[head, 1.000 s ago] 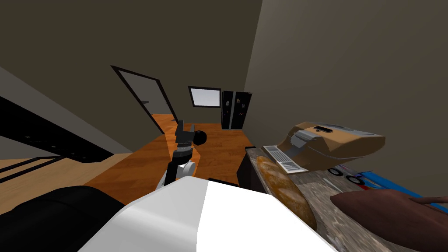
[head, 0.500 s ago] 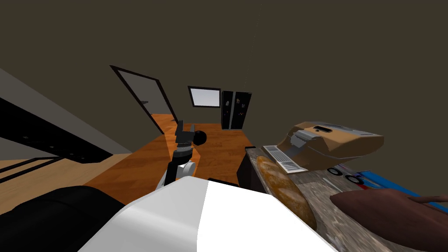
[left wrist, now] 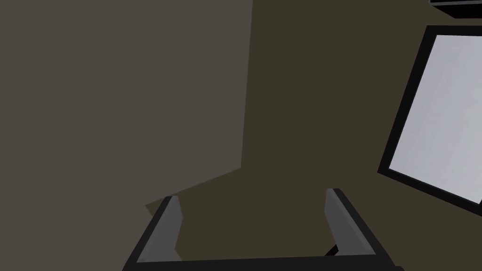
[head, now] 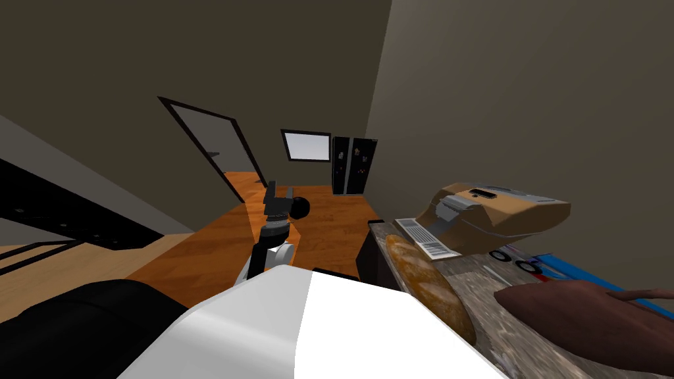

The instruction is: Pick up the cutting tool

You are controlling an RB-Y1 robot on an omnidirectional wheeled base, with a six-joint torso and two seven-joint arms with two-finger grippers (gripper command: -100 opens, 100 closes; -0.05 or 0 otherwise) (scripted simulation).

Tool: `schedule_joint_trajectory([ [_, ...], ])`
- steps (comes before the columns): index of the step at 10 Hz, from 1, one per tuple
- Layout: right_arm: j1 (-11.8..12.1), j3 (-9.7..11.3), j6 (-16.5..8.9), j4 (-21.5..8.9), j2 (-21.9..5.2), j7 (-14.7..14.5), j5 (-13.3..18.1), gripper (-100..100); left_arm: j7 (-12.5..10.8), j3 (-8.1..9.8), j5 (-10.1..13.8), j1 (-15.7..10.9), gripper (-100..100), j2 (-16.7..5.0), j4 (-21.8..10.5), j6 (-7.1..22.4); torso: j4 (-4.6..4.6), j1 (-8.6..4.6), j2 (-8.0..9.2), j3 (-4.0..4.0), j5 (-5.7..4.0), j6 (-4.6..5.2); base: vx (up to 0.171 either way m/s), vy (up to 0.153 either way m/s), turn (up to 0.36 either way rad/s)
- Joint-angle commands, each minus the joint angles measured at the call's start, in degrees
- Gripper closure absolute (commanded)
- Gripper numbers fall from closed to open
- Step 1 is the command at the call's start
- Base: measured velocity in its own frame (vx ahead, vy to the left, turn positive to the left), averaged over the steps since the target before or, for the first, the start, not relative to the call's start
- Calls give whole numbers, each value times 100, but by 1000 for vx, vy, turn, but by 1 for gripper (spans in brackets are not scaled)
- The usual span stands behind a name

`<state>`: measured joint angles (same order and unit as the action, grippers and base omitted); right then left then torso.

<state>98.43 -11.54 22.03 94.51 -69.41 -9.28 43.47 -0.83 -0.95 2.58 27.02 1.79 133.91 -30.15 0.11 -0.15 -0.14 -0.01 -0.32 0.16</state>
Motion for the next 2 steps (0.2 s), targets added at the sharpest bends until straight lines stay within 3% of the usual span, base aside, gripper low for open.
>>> schedule_joint_trajectory([
  [1,0,0,0,0,0,0,0,100,0,0,0,0,0,0,0,0,0,0,0,0,0,0,0,0,0],
  [2,10,-13,10,1,-2,0,-2,0,0,0,0,0,0,0,0,0,1,-2,2,1,-3,0,0,0,0],
])
